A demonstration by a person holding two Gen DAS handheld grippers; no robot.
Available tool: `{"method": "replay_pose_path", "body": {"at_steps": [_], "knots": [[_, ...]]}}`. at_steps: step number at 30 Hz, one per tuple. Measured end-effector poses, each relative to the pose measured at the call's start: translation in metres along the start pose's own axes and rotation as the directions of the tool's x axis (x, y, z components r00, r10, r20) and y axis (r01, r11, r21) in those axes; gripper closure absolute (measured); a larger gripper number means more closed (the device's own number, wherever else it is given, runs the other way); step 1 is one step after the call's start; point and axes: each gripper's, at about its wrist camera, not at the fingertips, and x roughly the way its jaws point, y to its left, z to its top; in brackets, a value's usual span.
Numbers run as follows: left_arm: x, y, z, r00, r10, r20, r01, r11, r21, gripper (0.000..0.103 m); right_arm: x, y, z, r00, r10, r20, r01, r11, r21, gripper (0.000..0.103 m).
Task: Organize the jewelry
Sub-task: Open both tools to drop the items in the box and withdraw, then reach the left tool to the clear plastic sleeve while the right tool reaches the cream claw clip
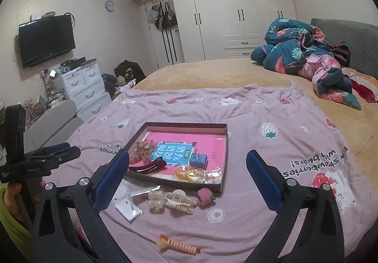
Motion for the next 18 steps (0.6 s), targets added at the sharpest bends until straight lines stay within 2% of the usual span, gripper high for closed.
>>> {"method": "replay_pose_path", "body": {"at_steps": [18], "knots": [[-0.005, -0.015, -0.028, 0.999, 0.012, -0.037, -0.010, 0.999, 0.054, 0.010, 0.001, 0.017, -0.040, 0.995, 0.013, -0.095, -0.020, 0.998, -0.066, 0.004]]}}
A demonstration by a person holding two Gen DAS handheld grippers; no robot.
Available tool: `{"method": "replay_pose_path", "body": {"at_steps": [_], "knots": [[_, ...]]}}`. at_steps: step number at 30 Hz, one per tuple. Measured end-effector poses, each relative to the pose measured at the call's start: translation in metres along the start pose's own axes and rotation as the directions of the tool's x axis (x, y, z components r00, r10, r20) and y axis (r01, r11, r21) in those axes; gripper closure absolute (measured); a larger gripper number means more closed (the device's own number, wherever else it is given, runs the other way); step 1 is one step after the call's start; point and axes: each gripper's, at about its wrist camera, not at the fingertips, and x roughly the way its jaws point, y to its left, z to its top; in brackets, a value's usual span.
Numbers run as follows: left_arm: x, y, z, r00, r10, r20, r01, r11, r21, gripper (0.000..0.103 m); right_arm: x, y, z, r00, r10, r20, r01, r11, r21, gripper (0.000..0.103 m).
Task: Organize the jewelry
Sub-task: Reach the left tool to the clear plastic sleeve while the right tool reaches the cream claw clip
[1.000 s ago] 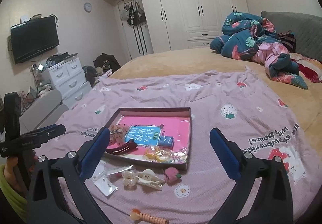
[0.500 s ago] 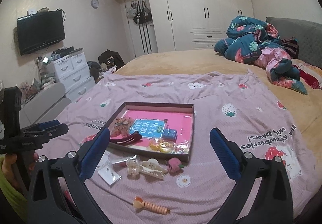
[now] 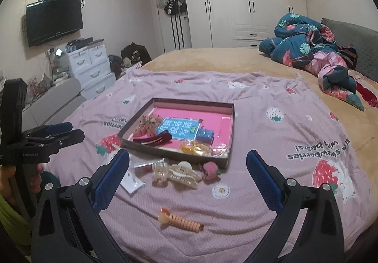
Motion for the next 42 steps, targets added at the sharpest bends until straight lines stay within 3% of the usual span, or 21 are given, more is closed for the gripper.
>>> {"method": "replay_pose_path", "body": {"at_steps": [27, 33, 38, 42], "knots": [[0.046, 0.002, -0.042, 0.988, 0.012, -0.156, -0.005, 0.999, 0.046, 0.010, 0.042, -0.002, -0.047, 0.985, 0.002, -0.171, -0.002, 1.000, 0.001, 0.004], [0.063, 0.006, -0.048, 0.982, 0.005, -0.190, 0.003, 0.999, 0.042, 0.022, 0.058, 0.001, -0.056, 0.976, 0.035, -0.213, -0.034, 0.999, 0.008, 0.004], [0.079, 0.011, -0.049, 0.975, -0.006, -0.221, 0.016, 0.999, 0.042, 0.044, 0.073, 0.000, -0.059, 0.972, 0.036, -0.231, -0.035, 0.999, 0.009, 0.005], [0.095, 0.011, -0.047, 0.968, -0.006, -0.250, 0.021, 0.998, 0.054, 0.053, 0.085, -0.002, -0.060, 0.969, 0.027, -0.244, -0.027, 1.000, 0.004, 0.005]]}}
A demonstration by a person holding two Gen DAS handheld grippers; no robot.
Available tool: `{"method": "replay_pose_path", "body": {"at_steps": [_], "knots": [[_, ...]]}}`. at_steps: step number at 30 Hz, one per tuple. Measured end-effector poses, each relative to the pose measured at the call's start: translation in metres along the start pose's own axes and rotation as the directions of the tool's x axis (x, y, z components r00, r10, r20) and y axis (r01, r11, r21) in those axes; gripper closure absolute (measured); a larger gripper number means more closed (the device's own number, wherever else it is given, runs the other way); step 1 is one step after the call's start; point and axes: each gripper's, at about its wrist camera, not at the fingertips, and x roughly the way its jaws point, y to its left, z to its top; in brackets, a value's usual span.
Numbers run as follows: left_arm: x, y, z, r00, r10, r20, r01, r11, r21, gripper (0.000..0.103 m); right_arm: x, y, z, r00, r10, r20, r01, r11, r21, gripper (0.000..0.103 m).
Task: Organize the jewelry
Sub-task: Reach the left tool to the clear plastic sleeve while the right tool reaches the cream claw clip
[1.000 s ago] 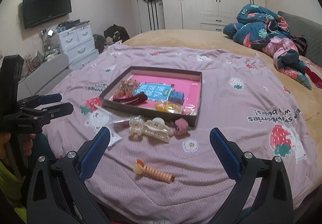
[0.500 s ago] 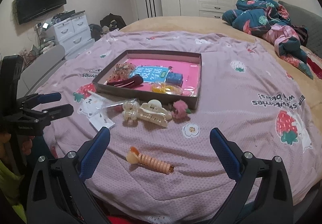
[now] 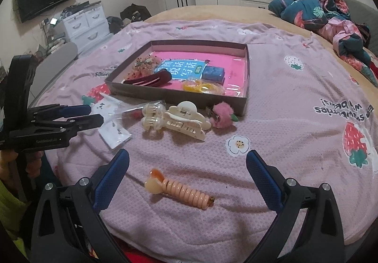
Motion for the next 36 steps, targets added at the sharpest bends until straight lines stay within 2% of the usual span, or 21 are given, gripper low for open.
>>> {"method": "replay_pose_path", "body": {"at_steps": [2, 5, 9, 20, 27, 36], "knots": [[0.006, 0.000, 0.003, 1.000, 0.000, -0.013, 0.000, 1.000, 0.007, 0.055, 0.007, -0.002, 0.001, 1.000, -0.002, -0.012, 0.002, 1.000, 0.001, 0.007], [0.015, -0.001, 0.009, 1.000, -0.006, -0.031, 0.007, 1.000, 0.022, 0.056, 0.019, -0.005, 0.003, 0.999, 0.008, -0.039, -0.007, 1.000, 0.014, 0.016], [0.030, -0.003, 0.017, 0.998, -0.004, -0.061, 0.007, 0.999, 0.049, 0.056, 0.028, -0.006, 0.008, 0.998, 0.028, -0.053, -0.026, 0.999, 0.029, 0.020], [0.058, 0.002, 0.028, 0.992, -0.047, -0.113, 0.051, 0.998, 0.029, 0.057, 0.057, -0.010, 0.023, 0.995, 0.047, -0.093, -0.043, 0.998, 0.044, 0.034], [0.070, -0.002, 0.034, 0.989, -0.080, -0.123, 0.085, 0.996, 0.040, 0.062, 0.069, -0.007, 0.031, 0.993, 0.036, -0.108, -0.036, 0.999, -0.001, 0.041], [0.068, -0.006, 0.033, 0.991, -0.059, -0.120, 0.067, 0.995, 0.068, 0.069, 0.084, 0.002, 0.041, 0.992, 0.019, -0.124, -0.031, 0.995, -0.093, 0.045]]}}
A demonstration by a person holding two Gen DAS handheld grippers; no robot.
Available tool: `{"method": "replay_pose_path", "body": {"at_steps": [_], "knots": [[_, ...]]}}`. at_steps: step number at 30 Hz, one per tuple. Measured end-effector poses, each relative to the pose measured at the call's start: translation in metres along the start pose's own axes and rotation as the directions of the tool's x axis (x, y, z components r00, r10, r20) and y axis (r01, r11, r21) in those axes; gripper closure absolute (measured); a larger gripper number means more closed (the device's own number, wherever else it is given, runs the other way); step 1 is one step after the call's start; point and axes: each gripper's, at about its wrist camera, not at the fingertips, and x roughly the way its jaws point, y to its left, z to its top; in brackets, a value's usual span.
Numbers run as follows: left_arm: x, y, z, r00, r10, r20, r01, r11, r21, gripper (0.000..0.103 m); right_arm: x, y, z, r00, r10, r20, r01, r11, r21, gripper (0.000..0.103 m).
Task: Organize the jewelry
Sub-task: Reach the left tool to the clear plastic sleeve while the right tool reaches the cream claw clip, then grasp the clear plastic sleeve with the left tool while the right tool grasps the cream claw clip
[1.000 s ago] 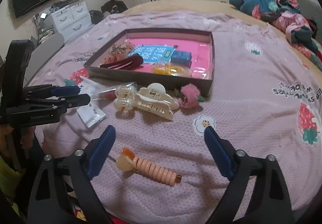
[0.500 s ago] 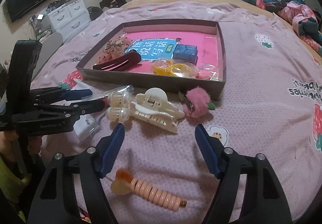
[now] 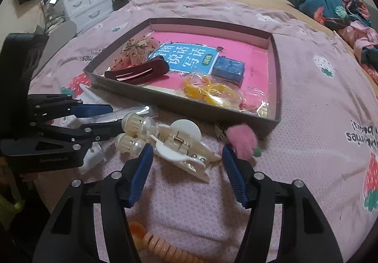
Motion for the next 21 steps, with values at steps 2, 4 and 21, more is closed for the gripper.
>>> {"method": "replay_pose_path", "body": {"at_steps": [2, 4, 21], "knots": [[-0.002, 0.003, 0.000, 1.000, -0.006, 0.003, 0.006, 1.000, -0.012, 0.070, 0.002, 0.001, 0.002, 1.000, 0.002, -0.003, -0.002, 1.000, -0.016, 0.046], [-0.006, 0.007, 0.000, 1.000, -0.010, 0.009, 0.010, 1.000, -0.028, 0.070, 0.006, 0.001, 0.005, 1.000, 0.008, -0.009, -0.008, 0.999, -0.032, 0.048], [-0.034, 0.028, -0.008, 0.997, -0.034, 0.073, 0.041, 0.993, -0.106, 0.072, 0.026, 0.000, 0.028, 0.995, 0.091, -0.035, -0.093, 0.993, -0.075, 0.044]]}}
